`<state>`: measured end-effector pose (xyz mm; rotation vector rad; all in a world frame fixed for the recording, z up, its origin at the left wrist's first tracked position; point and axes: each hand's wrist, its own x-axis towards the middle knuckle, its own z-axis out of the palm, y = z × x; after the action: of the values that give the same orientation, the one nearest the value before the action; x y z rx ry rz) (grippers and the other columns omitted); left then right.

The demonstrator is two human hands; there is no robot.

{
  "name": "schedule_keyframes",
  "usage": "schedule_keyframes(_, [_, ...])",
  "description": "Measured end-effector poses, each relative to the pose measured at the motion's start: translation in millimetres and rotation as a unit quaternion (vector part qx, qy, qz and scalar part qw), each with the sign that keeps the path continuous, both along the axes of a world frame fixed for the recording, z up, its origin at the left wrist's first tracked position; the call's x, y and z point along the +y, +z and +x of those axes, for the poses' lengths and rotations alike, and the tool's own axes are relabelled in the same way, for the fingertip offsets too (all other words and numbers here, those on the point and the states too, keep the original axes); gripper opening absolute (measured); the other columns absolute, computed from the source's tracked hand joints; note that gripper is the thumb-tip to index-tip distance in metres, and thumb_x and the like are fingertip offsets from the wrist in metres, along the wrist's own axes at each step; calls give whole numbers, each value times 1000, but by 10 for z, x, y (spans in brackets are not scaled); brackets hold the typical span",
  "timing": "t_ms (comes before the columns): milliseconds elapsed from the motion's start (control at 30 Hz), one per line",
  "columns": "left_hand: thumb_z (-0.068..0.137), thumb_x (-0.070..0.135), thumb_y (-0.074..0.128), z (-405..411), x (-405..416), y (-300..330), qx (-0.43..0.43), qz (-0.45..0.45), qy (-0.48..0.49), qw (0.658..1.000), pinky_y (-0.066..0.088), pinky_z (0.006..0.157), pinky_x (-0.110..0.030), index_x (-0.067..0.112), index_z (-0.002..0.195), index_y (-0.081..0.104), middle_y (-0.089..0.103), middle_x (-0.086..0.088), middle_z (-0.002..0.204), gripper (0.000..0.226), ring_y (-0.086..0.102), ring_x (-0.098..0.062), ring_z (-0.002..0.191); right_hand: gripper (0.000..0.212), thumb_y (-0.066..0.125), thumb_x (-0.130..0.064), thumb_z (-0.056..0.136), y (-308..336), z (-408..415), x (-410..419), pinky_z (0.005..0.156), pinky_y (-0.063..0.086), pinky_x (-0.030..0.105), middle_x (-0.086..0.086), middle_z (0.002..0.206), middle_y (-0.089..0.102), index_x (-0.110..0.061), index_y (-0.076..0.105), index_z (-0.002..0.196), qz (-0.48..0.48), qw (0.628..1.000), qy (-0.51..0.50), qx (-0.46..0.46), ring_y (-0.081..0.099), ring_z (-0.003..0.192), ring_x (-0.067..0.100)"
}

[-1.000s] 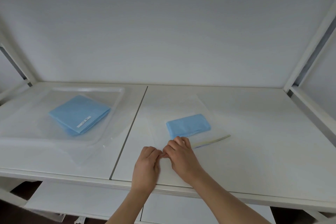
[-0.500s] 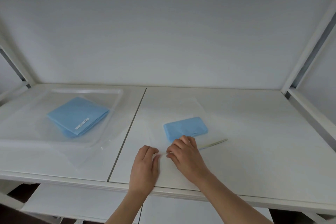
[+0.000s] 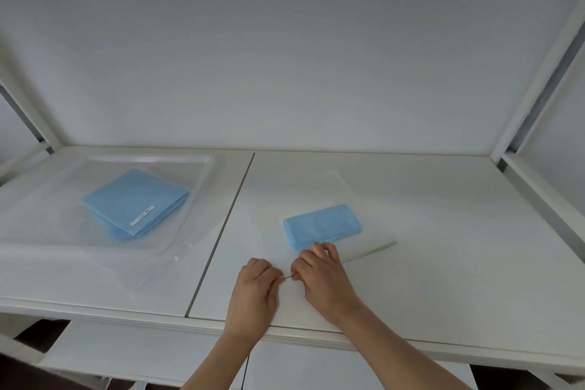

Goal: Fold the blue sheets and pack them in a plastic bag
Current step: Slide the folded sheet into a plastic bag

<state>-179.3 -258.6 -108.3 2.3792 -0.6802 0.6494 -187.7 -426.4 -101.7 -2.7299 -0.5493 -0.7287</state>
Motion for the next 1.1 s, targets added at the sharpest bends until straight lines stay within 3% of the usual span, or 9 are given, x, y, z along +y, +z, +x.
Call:
schedule_keyframes(167, [84,17,48,4,6,2,12,-13,7,1000,32,67,-17,15,71,62,51,7,71,19,41,-9,72,17,75,-14,71,10,19,17,79,31,25,-12,70,52,-24,62,72,8,1000,7,4,41,79,12])
schedule_keyframes(267, [87,20,48,-6,-3,25,17,-22,25,999,36,67,-20,14,73,63,52,6,73,21,41,-9,73,7,72,-32,76,42,-12,-14,82,30,25,-14,73,55,-27,66,77,24,1000,-1,12,42,83,10])
schedule_keyframes(367, [85,22,50,-16,-9,41,5,3,30,1000,36,69,-23,16,82,62,53,5,80,14,43,-12,76,17,66,-45,73,67,-50,-111,87,29,25,-17,79,57,-30,67,82,21,999,-21,26,43,88,9])
schedule_keyframes(500, [81,24,52,-38,-55,49,-22,74,15,997,34,77,-22,16,97,62,56,3,89,21,47,-14,85,11,63,-40,79,33,-78,-240,86,29,24,-16,76,56,-30,64,76,24,998,-54,17,43,89,9])
schedule_keyframes(700, [86,20,50,-62,-245,95,-36,79,3,996,31,68,-23,18,75,61,49,5,75,16,42,-15,73,20,51,-36,86,25,-111,-226,84,31,25,-14,73,54,-28,63,74,35,997,-70,6,44,86,10])
schedule_keyframes(800, [84,17,50,-78,-301,78,-25,66,4,998,31,67,-22,18,73,62,50,6,73,17,40,-13,72,15,57,-33,85,12,-115,-238,83,31,25,-14,72,54,-27,64,73,38,997,-68,6,44,85,10])
schedule_keyframes(900, [75,5,64,-57,-278,43,-17,51,2,999,31,67,-20,17,73,63,52,7,73,13,41,-11,73,10,71,-24,77,-1,-111,-225,82,31,26,-14,70,53,-27,63,71,26,998,-52,13,44,83,9])
schedule_keyframes(1000, [56,-9,77,-39,-283,37,3,59,-4,998,31,65,-20,16,70,63,53,5,70,31,39,-11,72,14,75,-18,71,8,-103,-212,78,29,24,-14,69,52,-26,64,70,12,999,-42,15,43,82,10])
schedule_keyframes(1100, [52,-12,77,-23,-302,44,16,57,11,998,32,64,-21,15,69,63,53,5,69,35,39,-12,71,15,77,-19,70,15,-93,-206,76,27,23,-14,68,52,-26,64,69,13,999,-41,20,41,81,9])
